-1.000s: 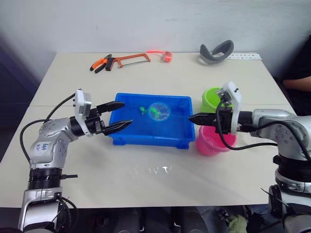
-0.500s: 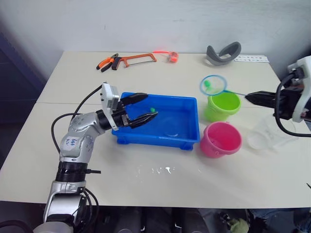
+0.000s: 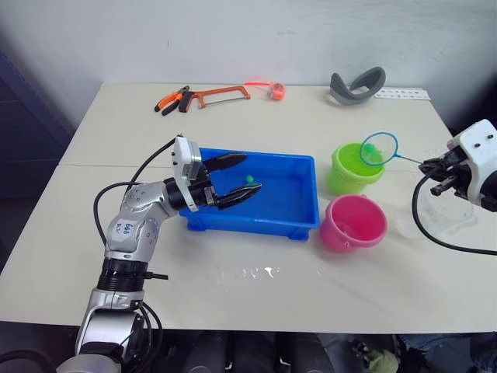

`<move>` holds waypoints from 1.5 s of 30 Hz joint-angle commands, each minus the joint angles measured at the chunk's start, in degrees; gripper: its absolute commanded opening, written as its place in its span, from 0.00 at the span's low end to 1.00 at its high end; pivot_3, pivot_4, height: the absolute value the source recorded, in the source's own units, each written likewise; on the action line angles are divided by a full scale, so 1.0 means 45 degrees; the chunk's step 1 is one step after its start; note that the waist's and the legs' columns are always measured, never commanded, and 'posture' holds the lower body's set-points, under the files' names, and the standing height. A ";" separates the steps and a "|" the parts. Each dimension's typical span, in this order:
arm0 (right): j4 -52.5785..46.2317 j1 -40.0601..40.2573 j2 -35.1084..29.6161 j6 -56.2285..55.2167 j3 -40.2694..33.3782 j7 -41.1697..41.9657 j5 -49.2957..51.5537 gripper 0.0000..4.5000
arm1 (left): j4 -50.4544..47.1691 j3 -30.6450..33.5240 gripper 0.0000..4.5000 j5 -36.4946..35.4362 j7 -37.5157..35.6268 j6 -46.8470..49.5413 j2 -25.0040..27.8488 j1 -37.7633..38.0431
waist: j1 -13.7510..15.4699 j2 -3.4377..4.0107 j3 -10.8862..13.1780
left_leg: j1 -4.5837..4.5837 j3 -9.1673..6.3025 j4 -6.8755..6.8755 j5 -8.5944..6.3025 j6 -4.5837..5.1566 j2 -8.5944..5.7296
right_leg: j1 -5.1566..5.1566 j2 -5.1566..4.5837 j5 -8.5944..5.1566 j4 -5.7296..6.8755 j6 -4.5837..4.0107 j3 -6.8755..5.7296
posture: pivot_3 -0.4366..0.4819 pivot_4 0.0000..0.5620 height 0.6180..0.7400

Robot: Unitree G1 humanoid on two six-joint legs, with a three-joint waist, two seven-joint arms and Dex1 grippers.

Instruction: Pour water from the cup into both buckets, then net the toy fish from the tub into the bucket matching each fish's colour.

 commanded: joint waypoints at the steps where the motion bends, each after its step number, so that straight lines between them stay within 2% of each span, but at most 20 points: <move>1: -0.0368 0.0625 -0.0468 -0.2706 0.0049 -0.0168 -0.1537 0.00 | -0.0126 -0.0010 0.98 0.0019 -0.0161 -0.0173 0.0090 -0.0180 | 0.0008 0.0000 0.0000 | 0.0000 0.0000 0.0000 0.0000 0.0000 0.0000 | 0.0001 0.0000 0.0000 -0.0001 0.0000 0.0000 | 0.48 0.27 1.00; 6: 0.0278 0.1562 -0.1010 -0.7030 0.0423 -0.1624 -0.4536 0.00 | -0.0003 -0.0147 0.98 0.0094 -0.0261 -0.0270 -0.0001 -0.0278 | -0.0006 0.0000 0.0000 | 0.0005 0.0004 0.0001 0.0001 -0.0001 -0.0001 | 0.0004 0.0002 0.0002 -0.0001 0.0004 -0.0003 | 0.48 0.27 1.00; 11: 0.1244 0.2188 -0.1487 -1.0869 0.0652 -0.4383 -0.7825 0.00 | 0.0087 -0.0267 0.98 0.0153 -0.0494 -0.0265 -0.0024 -0.0361 | -0.0021 0.0003 0.0000 | 0.0010 0.0003 0.0001 0.0003 -0.0006 0.0001 | 0.0006 0.0004 0.0001 0.0000 0.0004 0.0005 | 0.48 0.27 1.00; 16: 0.2096 0.2203 -0.1711 -1.2136 0.0758 -0.6160 -0.9812 0.00 | 0.0197 -0.0285 0.98 0.0155 -0.0557 -0.0319 -0.0056 -0.0454 | -0.0027 0.0003 0.0000 | 0.0010 0.0001 0.0001 0.0006 -0.0010 0.0003 | 0.0009 0.0006 0.0000 -0.0001 0.0004 0.0032 | 0.48 0.27 1.00; 21: 0.2513 0.1824 -0.1548 -1.2920 0.0681 -0.6472 -0.9616 0.00 | 0.0147 -0.0161 0.98 0.0049 -0.0516 -0.0294 -0.0025 -0.0412 | -0.0034 0.0003 0.0000 | 0.0010 -0.0001 0.0001 0.0008 -0.0012 0.0006 | 0.0011 0.0010 0.0000 -0.0002 0.0004 0.0058 | 0.48 0.27 1.00; 23: 0.2052 0.1473 -0.0701 -1.2081 0.0413 -0.5280 -0.7373 0.00 | 0.0151 0.0064 0.98 -0.0063 -0.0646 -0.0360 0.0162 -0.0322 | -0.0036 0.0002 0.0001 | 0.0011 -0.0003 0.0001 0.0008 -0.0013 0.0006 | 0.0012 0.0014 0.0000 -0.0002 0.0003 0.0059 | 0.48 0.27 1.00; 26: 0.0377 0.0506 0.0772 -0.8409 0.0138 -0.2688 -0.2587 0.00 | 0.0354 0.0997 0.98 -0.0582 -0.1477 -0.0773 0.0839 0.0113 | -0.0201 -0.0003 0.0003 | 0.0021 -0.0012 0.0006 0.0010 -0.0018 0.0032 | 0.0028 0.0053 0.0002 -0.0015 0.0001 0.0049 | 0.48 0.27 1.00; 31: -0.1884 -0.0701 0.1195 -0.3601 0.0388 -0.0514 0.0864 0.00 | 0.1394 0.2085 0.98 -0.0689 -0.2714 -0.1450 0.2262 0.0670 | -0.0294 0.0017 0.0007 | 0.0020 -0.0036 0.0008 0.0013 -0.0026 0.0048 | 0.0024 0.0062 0.0002 -0.0003 -0.0012 0.0051 | 0.48 0.27 1.00; 34: -0.2703 -0.1371 0.0786 -0.2552 0.1524 0.0371 0.0581 0.00 | 0.2452 0.2524 0.98 -0.0188 -0.2980 -0.1993 0.3380 0.0908 | -0.0308 0.0016 0.0008 | 0.0017 -0.0041 0.0011 0.0013 -0.0024 0.0040 | 0.0023 -0.0004 0.0001 -0.0001 -0.0014 0.0053 | 0.48 0.27 1.00; 37: -0.3349 -0.2134 0.0829 -0.1305 0.3053 0.0758 -0.0094 0.00 | 0.2916 0.3080 0.98 -0.0196 -0.3011 -0.2317 0.4009 0.1227 | -0.0295 0.0011 0.0007 | 0.0011 -0.0042 0.0010 0.0008 -0.0018 0.0033 | 0.0020 -0.0022 0.0000 -0.0008 -0.0014 0.0051 | 0.48 0.27 1.00; 41: -0.3555 -0.2949 0.1314 -0.0549 0.4414 0.0830 -0.0884 0.00 | 0.2718 0.3254 0.98 -0.0244 -0.3078 -0.2286 0.4346 0.1668 | -0.0221 0.0010 0.0007 | -0.0004 -0.0044 0.0010 0.0000 -0.0005 0.0019 | 0.0012 -0.0046 0.0000 -0.0017 -0.0013 0.0047 | 0.48 0.27 1.00; 45: -0.3308 -0.3406 0.1820 -0.0871 0.5520 0.0968 -0.1929 0.00 | 0.1872 0.3275 0.98 -0.0517 -0.3028 -0.1776 0.4489 0.2177 | -0.0288 0.0010 0.0007 | -0.0010 -0.0043 0.0008 -0.0001 -0.0006 0.0017 | 0.0004 -0.0042 0.0000 -0.0015 -0.0012 0.0043 | 0.48 0.27 1.00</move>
